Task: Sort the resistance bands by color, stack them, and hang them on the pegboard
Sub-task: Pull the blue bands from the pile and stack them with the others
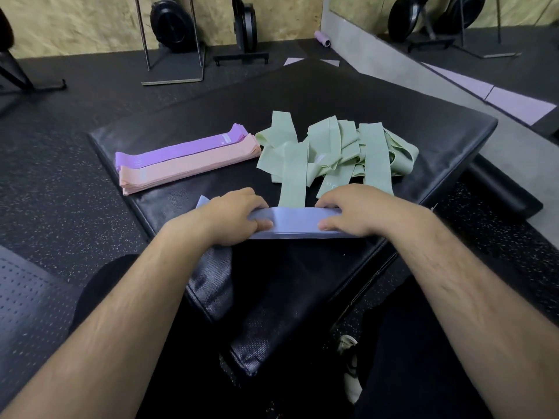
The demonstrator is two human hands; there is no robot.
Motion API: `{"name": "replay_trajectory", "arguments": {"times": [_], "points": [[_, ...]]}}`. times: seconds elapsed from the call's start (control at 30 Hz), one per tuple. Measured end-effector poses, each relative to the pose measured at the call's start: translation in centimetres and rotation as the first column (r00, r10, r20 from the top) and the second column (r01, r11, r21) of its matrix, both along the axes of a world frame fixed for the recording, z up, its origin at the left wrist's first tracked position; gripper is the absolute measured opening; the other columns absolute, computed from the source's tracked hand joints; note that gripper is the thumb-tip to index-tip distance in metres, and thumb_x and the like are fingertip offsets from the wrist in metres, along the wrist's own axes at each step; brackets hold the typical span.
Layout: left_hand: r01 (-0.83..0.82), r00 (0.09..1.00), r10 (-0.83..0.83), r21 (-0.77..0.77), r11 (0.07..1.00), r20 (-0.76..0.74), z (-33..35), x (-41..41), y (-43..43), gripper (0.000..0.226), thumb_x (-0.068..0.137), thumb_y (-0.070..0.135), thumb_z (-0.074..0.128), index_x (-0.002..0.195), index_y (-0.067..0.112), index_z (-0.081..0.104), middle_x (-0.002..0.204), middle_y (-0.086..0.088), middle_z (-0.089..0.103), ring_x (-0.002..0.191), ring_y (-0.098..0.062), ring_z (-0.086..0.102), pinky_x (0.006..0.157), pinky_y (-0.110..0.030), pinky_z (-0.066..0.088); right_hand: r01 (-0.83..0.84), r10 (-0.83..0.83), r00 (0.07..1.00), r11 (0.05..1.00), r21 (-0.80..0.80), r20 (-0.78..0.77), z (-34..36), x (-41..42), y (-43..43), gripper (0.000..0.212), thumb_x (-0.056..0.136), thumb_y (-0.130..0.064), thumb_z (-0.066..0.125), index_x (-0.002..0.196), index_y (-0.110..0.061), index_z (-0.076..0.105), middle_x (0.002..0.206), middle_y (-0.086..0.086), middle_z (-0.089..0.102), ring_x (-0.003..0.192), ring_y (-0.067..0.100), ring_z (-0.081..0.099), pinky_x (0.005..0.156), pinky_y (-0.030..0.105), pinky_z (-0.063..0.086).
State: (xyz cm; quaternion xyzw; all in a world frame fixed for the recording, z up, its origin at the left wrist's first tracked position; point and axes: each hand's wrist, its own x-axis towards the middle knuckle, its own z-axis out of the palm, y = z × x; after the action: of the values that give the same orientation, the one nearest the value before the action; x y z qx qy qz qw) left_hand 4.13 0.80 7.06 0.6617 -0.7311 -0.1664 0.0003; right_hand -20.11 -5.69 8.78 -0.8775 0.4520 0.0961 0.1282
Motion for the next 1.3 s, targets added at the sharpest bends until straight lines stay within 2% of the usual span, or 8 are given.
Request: {"name": "replay_trajectory", "arguments": {"times": [0.17, 0.33, 0.47, 0.63, 0.9, 1.07, 1.2, 1.3], "points": [[0.005, 0.999, -0.011, 0.121, 0.993, 0.044, 0.8, -0.1, -1.1, 0.04, 0.096, 0.05, 0.059, 0.127, 0.026, 0.053, 0.121, 0.002, 0.044, 0.121, -0.022, 0.048, 0.103, -0.042, 0.04, -0.045, 0.051, 0.99, 0.998, 0.049, -0.13, 0.9, 1.2, -0.6, 0.038, 0.094, -0.045, 0.064, 0.122, -0.019, 0.061, 0.104, -0.003, 0.061, 0.092, 0.022, 0.057, 0.074, 0.033, 0.042], [0.025, 0.996, -0.036, 0.121, 0.992, 0.084, 0.8, -0.4, -0.5, 0.041, 0.099, 0.051, 0.054, 0.126, 0.021, 0.048, 0.123, 0.001, 0.036, 0.121, -0.022, 0.044, 0.098, -0.046, 0.037, -0.016, 0.031, 0.989, 0.995, 0.1, -0.148, 0.7, 0.8, 0.0, 0.048, 0.096, -0.047, 0.06, 0.134, -0.018, 0.049, 0.134, 0.003, 0.048, 0.114, 0.025, 0.053, 0.092, 0.038, 0.045], [0.086, 0.994, -0.079, -0.096, 0.992, 0.069, -0.7, -0.1, 1.6, 0.045, 0.097, 0.051, 0.057, 0.129, 0.02, 0.046, 0.137, 0.0, 0.038, 0.125, -0.024, 0.044, 0.105, -0.039, 0.034, -0.01, 0.008, 0.999, 0.999, -0.039, -0.043, -0.4, -0.6, 3.1, 0.047, 0.1, -0.044, 0.056, 0.136, -0.018, 0.041, 0.127, 0.001, 0.047, 0.118, 0.024, 0.047, 0.086, 0.032, 0.029], [0.198, 0.974, -0.126, -0.444, 0.874, 0.186, -4.6, 0.0, 4.4, 0.061, 0.096, 0.058, 0.036, 0.131, 0.009, 0.046, 0.112, -0.007, 0.058, 0.101, -0.032, 0.058, 0.094, -0.042, 0.039, -0.1, 0.187, 0.975, 0.847, -0.521, 0.117, -5.2, -2.2, 5.9, 0.034, 0.093, -0.035, 0.067, 0.115, -0.011, 0.056, 0.095, 0.003, 0.058, 0.085, 0.028, 0.053, 0.088, 0.04, 0.041], [0.228, 0.967, -0.09, -0.659, 0.717, 0.237, -4.6, 0.7, 6.4, 0.045, 0.092, 0.048, 0.055, 0.119, 0.012, 0.062, 0.097, -0.003, 0.06, 0.09, -0.031, 0.057, 0.097, -0.039, 0.035, -0.102, 0.229, 0.959, 0.829, -0.55, 0.167, -5.2, -3.6, 5.9, 0.034, 0.092, -0.034, 0.068, 0.12, -0.018, 0.057, 0.096, -0.005, 0.059, 0.089, 0.021, 0.053, 0.109, 0.033, 0.027], [0.125, 0.992, -0.071, -0.64, 0.758, 0.109, -3.7, 4.5, 7.2, 0.044, 0.078, 0.066, 0.064, 0.099, 0.027, 0.063, 0.09, 0.011, 0.059, 0.094, -0.021, 0.057, 0.1, -0.041, 0.035, -0.01, 0.122, 0.961, 0.912, -0.41, 0.247, -3.7, -5.3, 5.2, 0.028, 0.092, -0.046, 0.065, 0.113, -0.031, 0.057, 0.102, -0.016, 0.058, 0.105, 0.009, 0.05, 0.115, 0.022, 0.008], [-0.048, 0.988, -0.042, -0.544, 0.838, -0.152, -3.2, 7.5, 7.8, 0.043, 0.069, 0.072, 0.069, 0.089, 0.035, 0.061, 0.087, 0.018, 0.058, 0.085, -0.009, 0.054, 0.087, -0.038, 0.044, 0.079, 0.01, 0.938, 0.967, -0.243, 0.346, -3.2, -6.6, 4.7, 0.027, 0.086, -0.048, 0.072, 0.104, -0.034, 0.059, 0.097, -0.018, 0.062, 0.099, 0.011, 0.052, 0.101, 0.029, 0.036], [-0.206, 0.897, 0.014, -0.389, 0.898, -0.442, -3.0, 7.3, 8.4, 0.035, 0.07, 0.049, 0.085, 0.088, 0.03, 0.062, 0.084, 0.008, 0.063, 0.072, -0.006, 0.061, 0.072, -0.025, 0.05, 0.135, -0.089, 0.907, 0.987, -0.084, 0.412, -2.8, -6.6, 5.0, 0.024, 0.086, -0.039, 0.075, 0.103, -0.033, 0.059, 0.097, -0.017, 0.061, 0.091, 0.007, 0.057, 0.081, 0.031, 0.047]]}}
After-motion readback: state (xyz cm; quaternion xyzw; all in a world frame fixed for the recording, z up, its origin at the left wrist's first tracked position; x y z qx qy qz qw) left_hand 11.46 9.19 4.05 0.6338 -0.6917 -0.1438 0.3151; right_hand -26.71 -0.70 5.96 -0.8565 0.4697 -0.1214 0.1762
